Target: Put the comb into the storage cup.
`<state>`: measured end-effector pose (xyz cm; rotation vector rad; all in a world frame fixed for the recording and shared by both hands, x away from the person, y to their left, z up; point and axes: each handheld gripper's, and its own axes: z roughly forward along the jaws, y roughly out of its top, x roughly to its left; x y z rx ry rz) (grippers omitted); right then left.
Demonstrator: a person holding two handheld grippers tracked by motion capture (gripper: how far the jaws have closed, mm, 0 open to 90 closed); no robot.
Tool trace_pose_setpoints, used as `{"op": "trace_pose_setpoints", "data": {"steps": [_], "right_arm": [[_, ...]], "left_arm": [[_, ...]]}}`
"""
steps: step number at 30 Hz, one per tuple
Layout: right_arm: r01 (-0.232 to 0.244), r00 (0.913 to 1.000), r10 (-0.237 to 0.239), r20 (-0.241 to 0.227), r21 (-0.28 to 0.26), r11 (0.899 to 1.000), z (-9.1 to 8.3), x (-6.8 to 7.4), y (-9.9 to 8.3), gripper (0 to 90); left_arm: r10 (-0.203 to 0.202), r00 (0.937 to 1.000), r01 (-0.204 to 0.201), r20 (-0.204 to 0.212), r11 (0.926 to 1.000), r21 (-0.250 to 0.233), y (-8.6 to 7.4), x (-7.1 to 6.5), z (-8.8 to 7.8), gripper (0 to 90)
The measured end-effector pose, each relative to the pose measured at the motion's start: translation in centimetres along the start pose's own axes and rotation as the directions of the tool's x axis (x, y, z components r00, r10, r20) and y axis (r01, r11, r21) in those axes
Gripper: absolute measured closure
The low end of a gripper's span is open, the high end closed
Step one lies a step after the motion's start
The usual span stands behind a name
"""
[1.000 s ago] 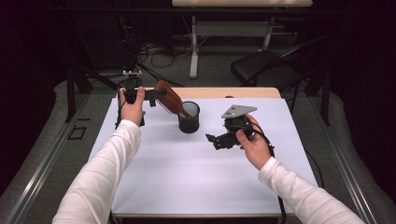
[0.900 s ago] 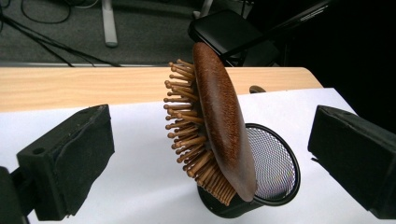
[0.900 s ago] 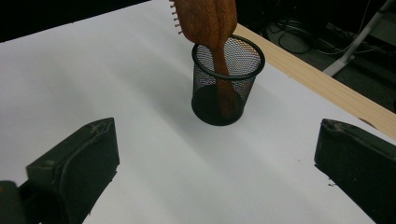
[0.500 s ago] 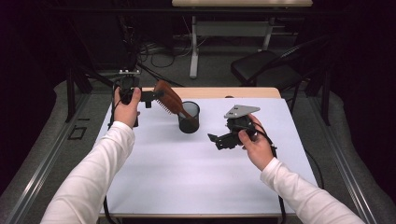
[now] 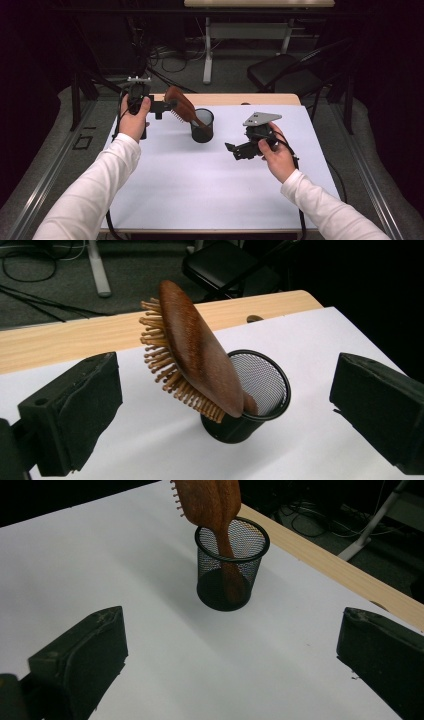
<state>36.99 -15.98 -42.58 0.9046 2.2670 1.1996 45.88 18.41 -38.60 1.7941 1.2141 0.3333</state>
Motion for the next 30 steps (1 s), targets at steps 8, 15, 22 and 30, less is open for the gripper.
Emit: {"op": "trace_pose_setpoints", "data": {"steps": [8,15,22,30], "right_arm": [[-0.007,1.0000,0.007,0.004,-0.003,1.000,-0.4,-0.3,-0.2,0.0],[-0.015,0.9999,0.015,0.005,-0.004,1.000,-0.7,-0.5,-0.5,0.0],[-0.022,0.9997,0.022,0.007,0.000,1.000,-0.9,-0.8,-0.9,0.0],[-0.033,0.9994,0.033,0.009,0.000,0.999,-1.4,-0.9,-1.4,0.0]], "left_arm": [[0.055,0.9981,-0.055,0.029,0.9984,0.014,-0.3,-1.4,-0.6,0.5],[0.094,0.9937,-0.095,0.061,0.9953,0.019,-0.5,-2.5,-1.1,0.5],[0.122,0.9895,-0.125,0.078,0.9918,0.027,-0.9,-3.1,-1.8,0.5],[0.161,0.9823,-0.165,0.097,0.9855,0.040,-1.6,-3.9,-2.8,0.4]]}}
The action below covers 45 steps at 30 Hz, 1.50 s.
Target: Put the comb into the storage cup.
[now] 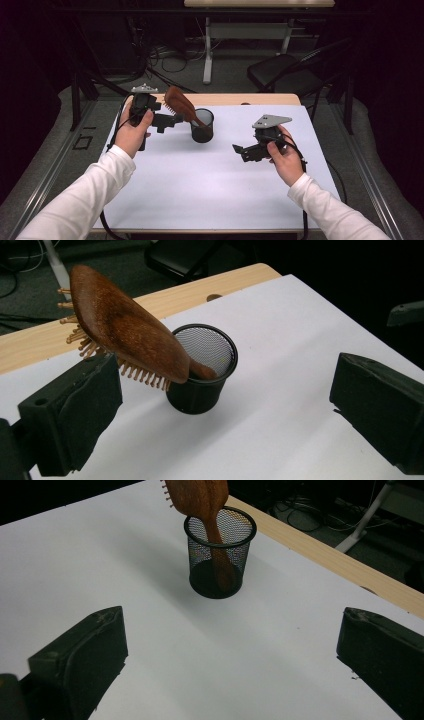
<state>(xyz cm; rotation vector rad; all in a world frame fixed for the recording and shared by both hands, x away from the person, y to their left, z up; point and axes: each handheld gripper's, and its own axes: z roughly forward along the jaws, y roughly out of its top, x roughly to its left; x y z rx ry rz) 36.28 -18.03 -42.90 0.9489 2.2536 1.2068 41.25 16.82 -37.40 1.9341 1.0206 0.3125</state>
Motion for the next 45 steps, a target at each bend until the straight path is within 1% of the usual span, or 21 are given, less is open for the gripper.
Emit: {"op": "trace_pose_setpoints", "data": {"steps": [1,7,8,11,15,25,27,30,34,37,39,42,45], "right_arm": [[-0.001,1.0000,0.001,-0.001,0.000,1.000,0.0,0.0,0.0,0.0],[-0.007,1.0000,0.007,-0.004,-0.007,1.000,-0.5,-0.1,-0.3,0.0],[-0.010,0.9999,0.010,-0.002,-0.007,1.000,-0.6,-0.1,-0.3,0.0],[-0.014,0.9999,0.014,0.000,-0.008,1.000,-0.8,-0.2,-0.5,0.0],[-0.019,0.9998,0.019,-0.001,-0.004,1.000,-1.0,-0.3,-0.9,0.0],[-0.037,0.9993,0.037,0.003,-0.004,0.999,-1.7,-0.4,-2.1,0.0],[-0.048,0.9988,0.048,0.003,-0.004,0.999,-1.8,-0.5,-2.5,0.0],[-0.065,0.9979,0.065,0.004,-0.002,0.998,-1.9,-0.7,-3.2,0.0],[-0.096,0.9953,0.096,0.005,0.001,0.995,-2.0,-0.9,-4.0,0.0],[-0.117,0.9931,0.117,0.007,-0.004,0.993,-2.1,-1.1,-4.6,0.0],[-0.128,0.9917,0.128,0.011,-0.005,0.992,-2.2,-1.2,-5.0,0.0],[-0.141,0.9898,0.141,0.014,-0.008,0.990,-2.2,-1.5,-5.5,0.0],[-0.150,0.9882,0.150,0.028,-0.009,0.989,-2.2,-1.6,-6.0,0.0]], "left_arm": [[0.007,1.0000,-0.007,0.002,1.0000,0.001,-0.1,-0.1,-0.1,0.5],[0.015,0.9995,-0.015,0.027,0.9999,0.003,-0.7,-0.7,-0.7,0.4],[0.011,0.9994,-0.011,0.032,0.9999,-0.001,-0.9,-0.8,-0.8,0.5],[0.021,0.9987,-0.022,0.046,0.9997,0.011,-1.3,-1.1,-1.0,0.4],[0.024,0.9983,-0.025,0.052,0.9996,0.016,-1.8,-1.3,-1.2,0.4],[0.022,0.9976,-0.023,0.066,0.9997,0.011,-3.2,-1.4,-1.5,0.4],[0.016,0.9976,-0.016,0.067,0.9998,0.009,-3.6,-1.3,-1.5,0.5],[0.019,0.9980,-0.020,0.060,0.9996,0.018,-4.4,-1.0,-1.5,0.5],[0.004,0.9988,-0.005,0.050,0.9998,0.020,-5.3,-0.6,-1.5,0.5],[-0.018,0.9988,0.018,0.045,0.9997,0.016,-6.1,-0.3,-1.6,0.4],[-0.031,0.9990,0.031,0.031,0.9994,0.016,-6.6,0.0,-1.6,0.4],[-0.043,0.9987,0.043,0.027,0.9990,0.010,-7.2,0.4,-1.7,0.5],[-0.068,0.9975,0.068,0.017,0.9976,0.004,-8.1,0.9,-1.8,0.5]]}}
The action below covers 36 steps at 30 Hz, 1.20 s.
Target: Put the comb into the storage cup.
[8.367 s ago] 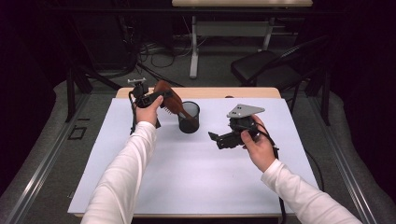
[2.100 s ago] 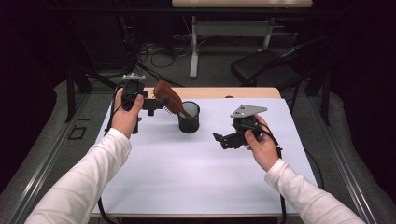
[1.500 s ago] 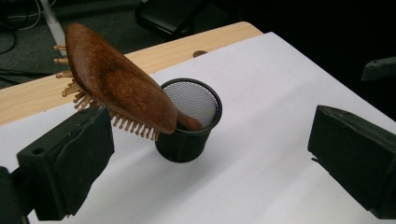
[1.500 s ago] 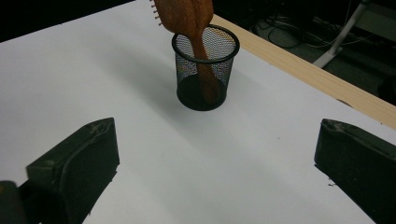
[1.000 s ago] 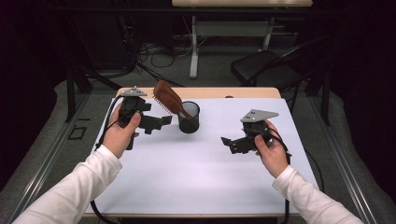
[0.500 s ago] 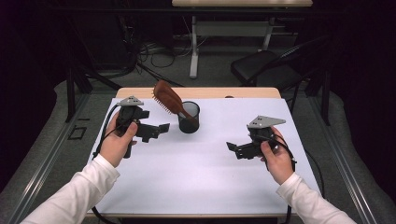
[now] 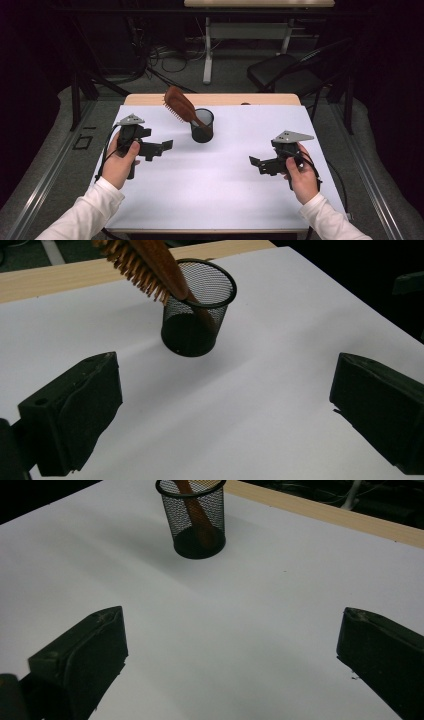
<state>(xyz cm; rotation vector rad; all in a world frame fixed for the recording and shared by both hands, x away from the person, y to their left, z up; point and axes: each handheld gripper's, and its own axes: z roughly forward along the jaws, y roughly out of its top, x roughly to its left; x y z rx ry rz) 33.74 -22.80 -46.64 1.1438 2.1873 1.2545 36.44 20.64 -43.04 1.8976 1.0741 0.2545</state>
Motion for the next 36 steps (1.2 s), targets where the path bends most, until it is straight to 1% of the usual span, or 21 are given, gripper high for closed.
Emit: {"op": "trace_pose_setpoints", "data": {"steps": [2,5,10,17,20,22,25,27,29,31,36], "right_arm": [[-0.004,1.0000,0.004,0.006,0.002,1.000,0.0,-0.2,-0.3,0.0],[0.000,0.9996,0.000,0.028,0.002,1.000,0.0,-0.4,-0.8,0.0],[-0.031,0.9987,0.030,0.041,0.002,1.000,-0.2,-1.0,-1.6,0.0],[-0.056,0.9960,0.056,0.069,-0.001,0.998,-0.5,-1.7,-2.8,0.0],[-0.073,0.9941,0.073,0.080,-0.007,0.997,-0.6,-2.1,-3.3,0.0],[-0.083,0.9929,0.083,0.085,-0.004,0.997,-0.7,-2.2,-3.6,0.0],[-0.095,0.9912,0.095,0.092,-0.006,0.995,-0.6,-2.5,-4.2,0.0],[-0.100,0.9901,0.100,0.098,-0.005,0.995,-0.6,-2.6,-4.5,0.0],[-0.106,0.9888,0.106,0.106,-0.004,0.994,-0.6,-2.7,-4.7,0.0],[-0.110,0.9875,0.111,0.113,-0.011,0.994,-0.5,-2.9,-5.0,0.0],[-0.126,0.9832,0.127,0.131,-0.022,0.992,-0.5,-3.3,-5.5,0.0]], "left_arm": [[-0.012,0.9998,0.012,-0.015,0.9999,0.003,-0.5,0.3,-0.1,0.5],[-0.024,0.9993,0.024,-0.028,0.9997,-0.003,-1.2,0.8,-0.3,0.5],[-0.060,0.9974,0.060,-0.038,0.9981,-0.015,-2.4,1.6,-0.5,0.5],[-0.066,0.9949,0.065,-0.076,0.9978,-0.013,-3.9,2.2,-0.5,0.5],[-0.071,0.9941,0.070,-0.082,0.9975,-0.012,-4.6,2.5,-0.4,0.5],[-0.080,0.9931,0.078,-0.085,0.9967,-0.019,-5.0,2.6,-0.3,0.5],[-0.099,0.9912,0.096,-0.088,0.9949,-0.031,-5.5,2.8,-0.1,0.5],[-0.119,0.9890,0.116,-0.088,0.9925,-0.039,-5.9,3.0,0.0,0.5],[-0.142,0.9868,0.138,-0.078,0.9889,-0.057,-6.2,3.2,0.2,0.5],[-0.151,0.9853,0.146,-0.081,0.9871,-0.066,-6.5,3.4,0.4,0.5],[-0.156,0.9825,0.149,-0.102,0.9861,-0.074,-7.2,3.7,0.8,0.5]]}}
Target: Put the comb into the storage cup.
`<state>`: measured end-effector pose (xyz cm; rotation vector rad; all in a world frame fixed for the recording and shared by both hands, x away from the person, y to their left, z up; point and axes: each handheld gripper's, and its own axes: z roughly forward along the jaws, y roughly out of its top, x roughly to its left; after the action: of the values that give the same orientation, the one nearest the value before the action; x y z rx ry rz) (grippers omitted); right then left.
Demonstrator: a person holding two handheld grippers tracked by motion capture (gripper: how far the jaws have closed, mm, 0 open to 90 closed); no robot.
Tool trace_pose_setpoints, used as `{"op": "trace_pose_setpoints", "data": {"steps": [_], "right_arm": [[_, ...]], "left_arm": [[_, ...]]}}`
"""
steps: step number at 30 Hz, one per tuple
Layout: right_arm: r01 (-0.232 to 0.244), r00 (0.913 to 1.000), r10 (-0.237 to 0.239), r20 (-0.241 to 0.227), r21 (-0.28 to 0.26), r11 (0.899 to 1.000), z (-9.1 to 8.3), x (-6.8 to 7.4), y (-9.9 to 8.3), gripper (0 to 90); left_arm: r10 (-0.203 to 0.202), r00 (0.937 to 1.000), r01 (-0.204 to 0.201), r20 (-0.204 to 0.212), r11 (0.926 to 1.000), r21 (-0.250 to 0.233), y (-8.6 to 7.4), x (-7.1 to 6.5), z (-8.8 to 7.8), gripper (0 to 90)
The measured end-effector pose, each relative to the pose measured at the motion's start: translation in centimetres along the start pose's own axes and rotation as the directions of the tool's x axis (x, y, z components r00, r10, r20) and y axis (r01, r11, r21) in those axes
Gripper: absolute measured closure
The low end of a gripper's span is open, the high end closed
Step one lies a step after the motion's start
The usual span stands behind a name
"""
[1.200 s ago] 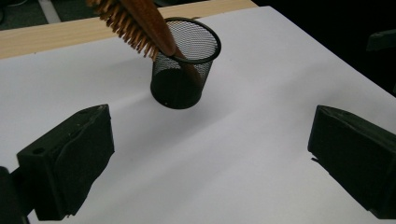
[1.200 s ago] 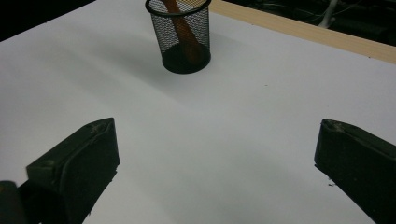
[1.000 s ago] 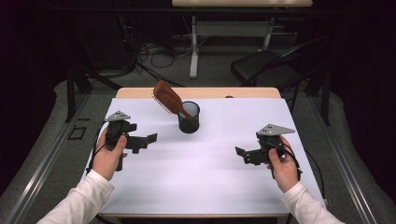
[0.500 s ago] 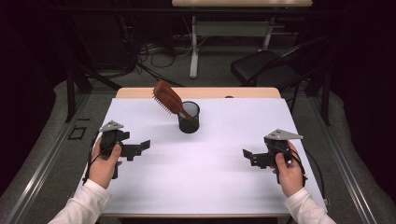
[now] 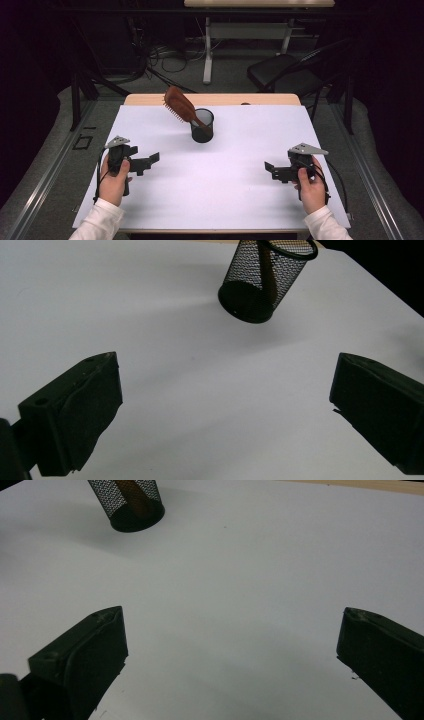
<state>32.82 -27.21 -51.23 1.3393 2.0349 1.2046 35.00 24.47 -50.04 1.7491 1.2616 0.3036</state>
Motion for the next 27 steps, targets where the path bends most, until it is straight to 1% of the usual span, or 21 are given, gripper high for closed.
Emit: {"op": "trace_pose_setpoints", "data": {"steps": [3,7,9,13,16,20,23,27], "right_arm": [[-0.006,0.9999,0.007,0.015,-0.005,1.000,0.0,-0.3,-0.2,0.0],[-0.021,0.9994,0.021,0.027,-0.007,1.000,0.1,-0.6,-0.6,0.0],[-0.030,0.9991,0.030,0.030,-0.008,1.000,0.1,-0.8,-0.8,0.0],[-0.045,0.9983,0.046,0.035,-0.009,0.999,0.1,-1.0,-1.1,0.0],[-0.045,0.9982,0.046,0.040,-0.011,0.999,0.1,-1.1,-1.2,0.0],[-0.052,0.9976,0.053,0.044,-0.015,0.999,0.0,-1.2,-1.3,0.0],[-0.054,0.9974,0.055,0.047,-0.014,0.998,0.0,-1.3,-1.5,0.0],[-0.056,0.9973,0.056,0.047,-0.017,0.998,0.2,-1.3,-1.7,0.0]], "left_arm": [[-0.004,0.9999,0.004,-0.012,1.0000,-0.007,-0.3,0.3,0.2,0.5],[-0.027,0.9995,0.027,-0.015,0.9995,-0.017,-0.8,0.6,0.6,0.5],[-0.032,0.9994,0.032,-0.015,0.9993,-0.019,-1.1,0.7,0.8,0.5],[-0.026,0.9996,0.025,-0.012,0.9994,-0.023,-1.3,0.5,1.1,0.5],[-0.028,0.9996,0.027,-0.008,0.9992,-0.028,-1.4,0.5,1.4,0.5],[-0.027,0.9995,0.026,-0.014,0.9992,-0.031,-1.4,0.5,1.5,0.5],[-0.027,0.9995,0.026,-0.020,0.9987,-0.045,-1.4,0.6,1.4,0.5],[-0.024,0.9994,0.023,-0.026,0.9987,-0.045,-1.5,0.7,1.4,0.5]]}}
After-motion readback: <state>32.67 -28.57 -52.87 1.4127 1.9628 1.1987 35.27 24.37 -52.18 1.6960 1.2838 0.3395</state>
